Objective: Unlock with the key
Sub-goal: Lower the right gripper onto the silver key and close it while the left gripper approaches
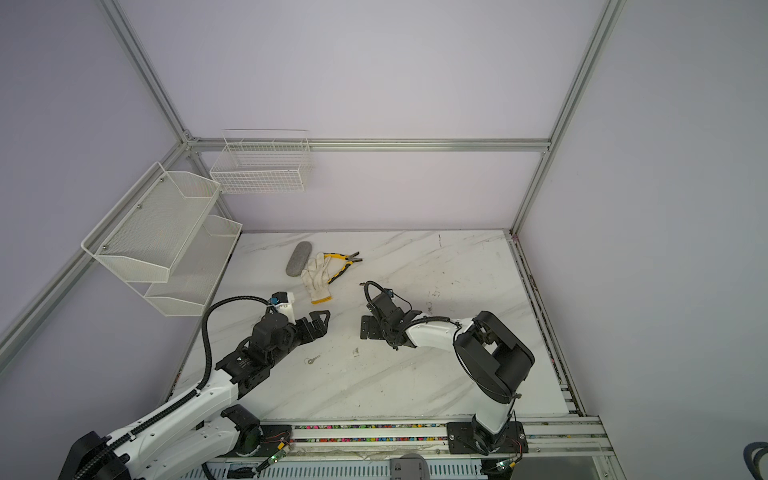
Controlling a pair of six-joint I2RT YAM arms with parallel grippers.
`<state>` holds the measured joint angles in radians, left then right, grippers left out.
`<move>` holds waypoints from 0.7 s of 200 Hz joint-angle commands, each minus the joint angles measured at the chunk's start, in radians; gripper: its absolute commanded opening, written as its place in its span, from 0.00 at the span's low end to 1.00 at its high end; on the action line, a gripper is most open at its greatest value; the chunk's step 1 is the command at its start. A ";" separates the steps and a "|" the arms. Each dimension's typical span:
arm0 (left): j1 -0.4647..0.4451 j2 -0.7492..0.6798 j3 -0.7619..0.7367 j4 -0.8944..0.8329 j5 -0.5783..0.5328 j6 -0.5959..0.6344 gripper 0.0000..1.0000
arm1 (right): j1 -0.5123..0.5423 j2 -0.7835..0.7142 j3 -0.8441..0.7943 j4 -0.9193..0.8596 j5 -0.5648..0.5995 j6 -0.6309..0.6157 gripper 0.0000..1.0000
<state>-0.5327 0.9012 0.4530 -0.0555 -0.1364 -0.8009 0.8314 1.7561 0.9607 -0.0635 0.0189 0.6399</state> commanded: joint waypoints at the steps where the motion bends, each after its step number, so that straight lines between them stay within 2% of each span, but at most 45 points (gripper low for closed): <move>1: -0.004 -0.012 0.026 0.008 -0.014 -0.017 1.00 | 0.035 0.061 0.048 -0.042 -0.004 -0.039 0.97; 41: -0.006 -0.036 0.029 -0.012 -0.009 -0.050 1.00 | 0.057 0.066 0.109 -0.100 0.004 -0.088 0.96; 93: -0.024 -0.051 0.027 -0.015 0.009 -0.073 1.00 | 0.058 -0.025 0.096 -0.245 0.111 -0.129 0.81; 140: -0.043 -0.044 0.036 -0.014 0.004 -0.086 1.00 | 0.057 -0.056 0.044 -0.211 0.028 -0.203 0.67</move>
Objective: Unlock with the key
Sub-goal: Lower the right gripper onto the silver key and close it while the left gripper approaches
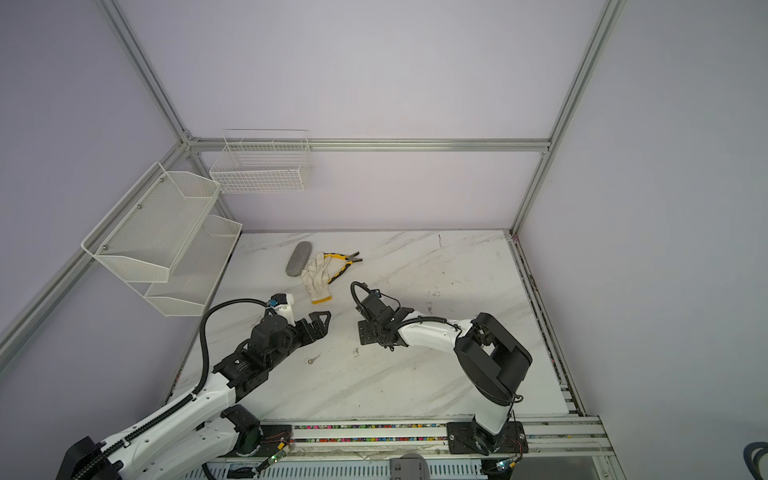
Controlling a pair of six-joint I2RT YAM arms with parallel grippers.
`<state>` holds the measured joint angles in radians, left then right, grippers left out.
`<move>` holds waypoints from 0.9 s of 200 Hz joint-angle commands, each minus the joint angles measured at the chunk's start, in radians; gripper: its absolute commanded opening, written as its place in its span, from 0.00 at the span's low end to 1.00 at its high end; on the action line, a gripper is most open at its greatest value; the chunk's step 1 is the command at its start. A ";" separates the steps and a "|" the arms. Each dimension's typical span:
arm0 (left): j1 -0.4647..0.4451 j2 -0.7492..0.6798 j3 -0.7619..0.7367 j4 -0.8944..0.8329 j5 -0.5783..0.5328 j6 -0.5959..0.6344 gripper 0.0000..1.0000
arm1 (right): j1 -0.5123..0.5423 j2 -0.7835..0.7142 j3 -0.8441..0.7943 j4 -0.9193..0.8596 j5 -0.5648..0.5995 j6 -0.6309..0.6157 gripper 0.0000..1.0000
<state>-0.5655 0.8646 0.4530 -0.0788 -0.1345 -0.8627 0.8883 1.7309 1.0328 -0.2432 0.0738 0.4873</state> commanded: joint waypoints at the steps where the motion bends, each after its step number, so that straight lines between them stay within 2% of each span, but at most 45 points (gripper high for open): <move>1: -0.011 -0.007 0.035 0.009 0.003 -0.025 1.00 | 0.001 -0.031 -0.027 -0.031 -0.026 -0.050 0.67; 40: -0.028 0.000 0.038 0.008 -0.010 -0.038 1.00 | 0.001 -0.022 -0.037 -0.002 -0.028 -0.126 0.63; 53: -0.033 0.002 0.039 0.008 -0.008 -0.040 1.00 | 0.001 -0.010 -0.027 -0.005 -0.021 -0.133 0.59; 99: -0.042 0.007 0.042 0.011 -0.014 -0.045 1.00 | 0.001 -0.008 -0.032 0.020 0.023 -0.168 0.57; 180: -0.047 0.032 0.054 0.013 -0.014 -0.048 1.00 | 0.000 0.019 -0.031 0.030 0.044 -0.196 0.43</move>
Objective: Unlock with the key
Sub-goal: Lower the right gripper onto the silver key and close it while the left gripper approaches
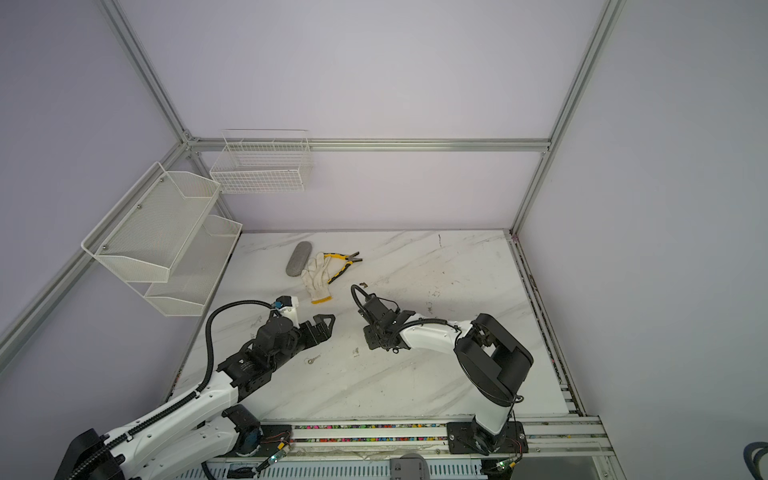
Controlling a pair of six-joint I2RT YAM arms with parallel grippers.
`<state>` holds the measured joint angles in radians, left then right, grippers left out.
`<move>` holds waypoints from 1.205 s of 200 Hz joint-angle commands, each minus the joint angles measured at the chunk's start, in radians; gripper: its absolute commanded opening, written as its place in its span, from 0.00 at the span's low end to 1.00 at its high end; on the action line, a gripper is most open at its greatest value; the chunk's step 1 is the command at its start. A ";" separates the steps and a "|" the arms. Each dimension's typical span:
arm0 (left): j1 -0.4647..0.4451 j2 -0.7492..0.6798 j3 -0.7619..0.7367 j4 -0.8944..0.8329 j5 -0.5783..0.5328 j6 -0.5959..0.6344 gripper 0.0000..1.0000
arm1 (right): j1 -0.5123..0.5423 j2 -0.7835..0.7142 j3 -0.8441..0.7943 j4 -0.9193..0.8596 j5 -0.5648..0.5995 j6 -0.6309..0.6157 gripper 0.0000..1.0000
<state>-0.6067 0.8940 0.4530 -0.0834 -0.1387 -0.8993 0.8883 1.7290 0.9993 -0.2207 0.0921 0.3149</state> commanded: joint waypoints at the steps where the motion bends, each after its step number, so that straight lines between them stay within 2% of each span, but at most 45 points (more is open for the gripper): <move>1: -0.006 0.002 0.054 0.017 -0.010 -0.013 1.00 | 0.001 0.021 0.003 0.007 0.026 -0.024 0.43; 57: -0.008 0.016 0.055 0.030 -0.006 -0.021 1.00 | 0.000 0.044 -0.004 0.014 0.027 -0.022 0.33; 76: -0.008 0.024 0.055 0.035 -0.004 -0.023 1.00 | 0.000 0.047 -0.005 0.006 0.035 -0.014 0.26; 139: -0.010 0.036 0.055 0.052 0.002 -0.023 1.00 | -0.001 0.056 -0.015 0.003 0.062 -0.005 0.21; 185: -0.010 0.027 0.055 0.060 -0.002 -0.027 1.00 | -0.002 0.057 -0.015 0.002 0.063 -0.014 0.14; 201: -0.010 0.023 0.059 0.060 0.001 -0.031 1.00 | -0.002 0.052 -0.013 -0.006 0.077 -0.014 0.07; 227: -0.010 0.013 0.063 0.066 0.005 -0.051 1.00 | -0.003 0.022 -0.024 0.016 0.067 -0.043 0.05; 241: -0.010 0.002 0.063 0.074 0.008 -0.064 1.00 | -0.003 0.024 -0.024 0.015 0.059 -0.046 0.00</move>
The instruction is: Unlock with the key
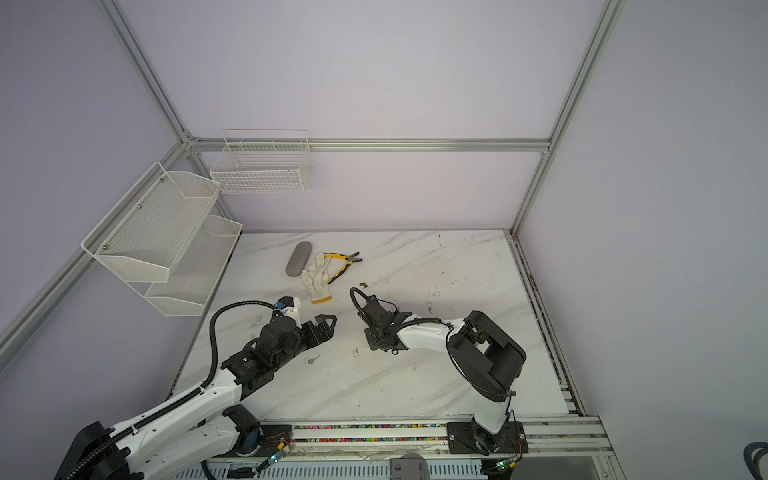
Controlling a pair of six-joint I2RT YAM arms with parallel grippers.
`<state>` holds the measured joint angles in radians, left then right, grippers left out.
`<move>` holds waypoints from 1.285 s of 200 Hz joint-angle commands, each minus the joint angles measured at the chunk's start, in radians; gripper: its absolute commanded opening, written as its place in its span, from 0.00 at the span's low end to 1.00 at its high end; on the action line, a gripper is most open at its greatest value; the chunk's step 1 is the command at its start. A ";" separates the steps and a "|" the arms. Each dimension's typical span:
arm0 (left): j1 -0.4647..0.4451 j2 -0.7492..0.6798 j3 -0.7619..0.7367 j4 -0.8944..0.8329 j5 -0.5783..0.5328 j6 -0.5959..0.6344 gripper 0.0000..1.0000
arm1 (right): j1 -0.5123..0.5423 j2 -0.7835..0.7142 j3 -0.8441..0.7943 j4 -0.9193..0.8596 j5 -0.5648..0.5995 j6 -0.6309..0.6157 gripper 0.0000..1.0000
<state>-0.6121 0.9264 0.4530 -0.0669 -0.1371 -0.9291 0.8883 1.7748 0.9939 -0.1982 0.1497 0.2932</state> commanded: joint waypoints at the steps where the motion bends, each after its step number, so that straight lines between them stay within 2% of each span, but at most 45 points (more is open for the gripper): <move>1: -0.005 -0.030 0.063 0.057 0.007 -0.035 1.00 | -0.003 -0.021 -0.019 -0.007 0.001 -0.024 0.00; 52: -0.005 -0.059 0.079 0.094 0.025 -0.117 1.00 | -0.018 -0.101 -0.042 0.082 -0.073 -0.015 0.00; 83: -0.005 -0.054 0.101 0.101 0.021 -0.212 1.00 | -0.041 -0.164 -0.061 0.157 -0.138 0.021 0.00; 129: -0.005 -0.006 0.128 0.150 0.028 -0.384 1.00 | -0.051 -0.260 -0.066 0.240 -0.220 0.091 0.00; 167: -0.006 0.054 0.175 0.198 0.052 -0.465 1.00 | -0.052 -0.322 -0.060 0.297 -0.267 0.104 0.00; 187: -0.008 0.089 0.178 0.277 0.070 -0.522 1.00 | -0.051 -0.355 -0.048 0.326 -0.277 0.114 0.00; 257: -0.018 0.141 0.236 0.346 0.077 -0.613 1.00 | -0.051 -0.356 -0.020 0.499 -0.372 0.187 0.00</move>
<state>-0.6186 1.0641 0.5781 0.2092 -0.0711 -1.4834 0.8391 1.4239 0.9417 0.1768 -0.1631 0.4335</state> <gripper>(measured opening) 0.997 0.057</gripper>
